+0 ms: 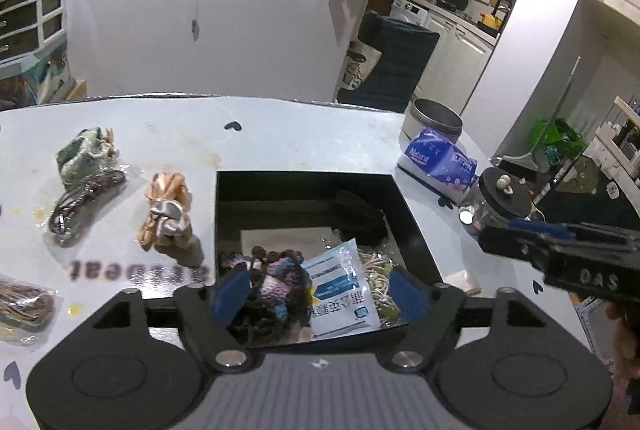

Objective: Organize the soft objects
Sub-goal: 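Lower the medicine packet into the box and open the left tool, then withdraw both tools from the box toward the remaining items on the table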

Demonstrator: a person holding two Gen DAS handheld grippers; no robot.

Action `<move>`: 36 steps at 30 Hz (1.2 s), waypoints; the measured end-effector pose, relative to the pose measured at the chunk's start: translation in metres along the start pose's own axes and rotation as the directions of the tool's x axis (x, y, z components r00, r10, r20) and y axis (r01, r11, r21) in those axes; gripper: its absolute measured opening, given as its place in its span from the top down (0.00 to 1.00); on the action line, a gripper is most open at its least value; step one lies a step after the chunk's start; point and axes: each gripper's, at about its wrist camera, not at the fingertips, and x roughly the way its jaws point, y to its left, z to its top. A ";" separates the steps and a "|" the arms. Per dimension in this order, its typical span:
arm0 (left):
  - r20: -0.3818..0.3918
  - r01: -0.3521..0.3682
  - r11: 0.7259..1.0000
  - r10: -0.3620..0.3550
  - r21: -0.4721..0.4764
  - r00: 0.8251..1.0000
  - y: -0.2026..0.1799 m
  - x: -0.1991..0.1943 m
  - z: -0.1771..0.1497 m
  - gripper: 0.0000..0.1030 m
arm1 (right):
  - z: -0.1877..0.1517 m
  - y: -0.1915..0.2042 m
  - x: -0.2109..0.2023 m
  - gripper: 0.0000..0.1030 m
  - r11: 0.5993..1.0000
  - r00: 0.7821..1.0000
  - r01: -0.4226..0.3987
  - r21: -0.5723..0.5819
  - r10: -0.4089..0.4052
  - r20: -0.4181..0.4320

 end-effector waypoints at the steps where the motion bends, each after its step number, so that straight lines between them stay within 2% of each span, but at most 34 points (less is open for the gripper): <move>1: 0.005 -0.006 1.000 0.006 -0.001 1.000 0.001 -0.002 -0.001 0.15 | -0.002 0.001 -0.003 0.55 1.000 1.000 0.003 -0.002 -0.003 0.008; 5: 0.023 -0.030 1.000 0.030 0.005 0.999 0.002 -0.011 -0.005 0.00 | -0.013 0.004 -0.014 0.40 1.000 0.999 0.028 -0.005 -0.028 0.035; 7: 0.034 -0.042 0.999 0.041 0.002 0.999 0.004 -0.015 -0.007 0.00 | -0.017 0.004 -0.017 0.37 0.999 0.999 0.030 0.012 -0.030 0.037; 11: 0.055 -0.060 0.998 0.060 -0.005 0.997 0.011 -0.022 -0.012 0.00 | -0.024 0.007 -0.022 0.23 0.999 0.998 0.044 0.025 -0.045 0.047; 13: 0.062 -0.065 0.998 0.065 -0.002 0.996 0.014 -0.024 -0.014 0.00 | -0.026 0.009 -0.024 0.19 0.998 0.997 0.049 0.024 -0.051 0.055; 20: 0.082 -0.061 0.998 0.060 0.005 0.995 0.029 -0.033 -0.016 0.00 | -0.027 0.019 -0.029 0.01 0.995 0.993 0.095 0.034 -0.098 0.069; 28: 0.120 -0.035 0.999 0.030 0.037 0.992 0.057 -0.051 -0.009 0.00 | -0.031 0.042 -0.034 0.00 0.981 0.979 0.180 0.067 -0.186 0.087; 36: 0.141 -0.036 0.999 0.031 0.032 0.990 0.105 -0.073 -0.005 0.00 | -0.033 0.072 -0.036 0.00 0.961 0.959 0.253 0.112 -0.265 0.101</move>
